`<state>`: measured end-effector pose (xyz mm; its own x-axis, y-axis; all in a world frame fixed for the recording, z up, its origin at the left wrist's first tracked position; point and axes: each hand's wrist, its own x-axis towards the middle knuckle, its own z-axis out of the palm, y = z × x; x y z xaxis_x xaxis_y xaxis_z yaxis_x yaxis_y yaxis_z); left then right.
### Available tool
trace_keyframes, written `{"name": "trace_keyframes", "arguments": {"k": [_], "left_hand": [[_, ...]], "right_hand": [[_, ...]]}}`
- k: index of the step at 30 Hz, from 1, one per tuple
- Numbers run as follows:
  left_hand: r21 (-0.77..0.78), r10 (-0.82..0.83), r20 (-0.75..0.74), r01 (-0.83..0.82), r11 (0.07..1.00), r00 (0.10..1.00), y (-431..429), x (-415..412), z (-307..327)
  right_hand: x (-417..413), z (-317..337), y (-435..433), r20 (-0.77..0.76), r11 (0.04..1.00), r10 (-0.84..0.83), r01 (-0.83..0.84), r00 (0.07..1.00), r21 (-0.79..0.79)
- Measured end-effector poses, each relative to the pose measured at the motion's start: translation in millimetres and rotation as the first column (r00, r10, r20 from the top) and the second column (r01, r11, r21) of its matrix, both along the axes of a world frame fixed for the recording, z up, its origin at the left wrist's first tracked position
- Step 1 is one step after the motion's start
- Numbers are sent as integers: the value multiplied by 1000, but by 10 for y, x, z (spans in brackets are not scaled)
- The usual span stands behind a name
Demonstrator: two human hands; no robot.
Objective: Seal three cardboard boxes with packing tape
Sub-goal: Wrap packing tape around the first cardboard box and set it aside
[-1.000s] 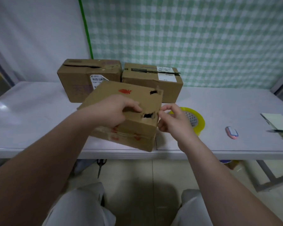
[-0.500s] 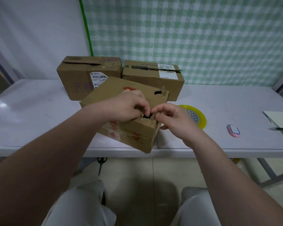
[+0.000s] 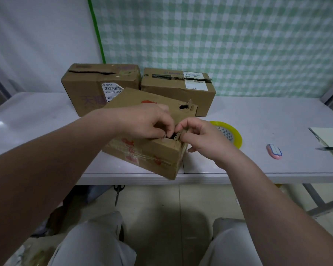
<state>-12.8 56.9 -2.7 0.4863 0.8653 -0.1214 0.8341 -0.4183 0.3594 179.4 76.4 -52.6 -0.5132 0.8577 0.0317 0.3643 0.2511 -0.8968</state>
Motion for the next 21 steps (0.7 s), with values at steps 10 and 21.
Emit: {"name": "trace_keyframes", "arguments": {"k": [10,21], "left_hand": [[-5,159,302,-165,986,940,-126,-47,-159],[43,238,284,-260,965,929,-141,52,-196]], "right_hand": [[30,-55,-39,-136,990,37,-55,990,-130],[-96,-43,-95,-67,991,-113,108,991,-78]]}}
